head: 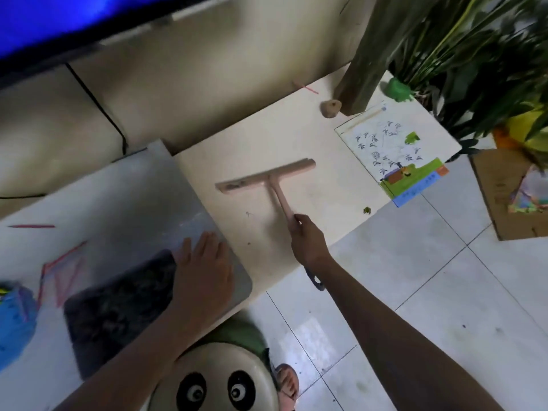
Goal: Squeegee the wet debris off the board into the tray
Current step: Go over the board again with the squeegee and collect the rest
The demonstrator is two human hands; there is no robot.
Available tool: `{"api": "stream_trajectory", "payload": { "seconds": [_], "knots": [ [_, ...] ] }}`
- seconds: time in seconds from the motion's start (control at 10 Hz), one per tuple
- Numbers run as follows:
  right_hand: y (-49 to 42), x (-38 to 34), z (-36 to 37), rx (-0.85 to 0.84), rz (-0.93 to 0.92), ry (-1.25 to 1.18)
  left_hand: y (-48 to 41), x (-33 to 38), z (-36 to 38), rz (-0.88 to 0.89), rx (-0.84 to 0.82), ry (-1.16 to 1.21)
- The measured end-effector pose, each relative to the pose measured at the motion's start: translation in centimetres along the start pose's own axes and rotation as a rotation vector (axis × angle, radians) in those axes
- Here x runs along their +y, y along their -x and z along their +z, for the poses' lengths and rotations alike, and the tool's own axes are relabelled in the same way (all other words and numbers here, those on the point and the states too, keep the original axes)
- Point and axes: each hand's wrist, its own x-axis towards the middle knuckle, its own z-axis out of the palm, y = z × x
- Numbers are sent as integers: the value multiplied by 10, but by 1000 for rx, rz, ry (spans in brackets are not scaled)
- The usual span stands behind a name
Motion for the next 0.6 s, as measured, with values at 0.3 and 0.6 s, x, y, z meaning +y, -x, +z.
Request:
{"api": "stream_trajectory", "payload": {
  "seconds": [0.3,0.6],
  "knots": [
    [-38,17,34,110,-161,-21,-19,9,32,-76,-126,-48],
    [-35,27,42,246,-230,135,-30,10,38,-79,-171,-163]
  ]
}}
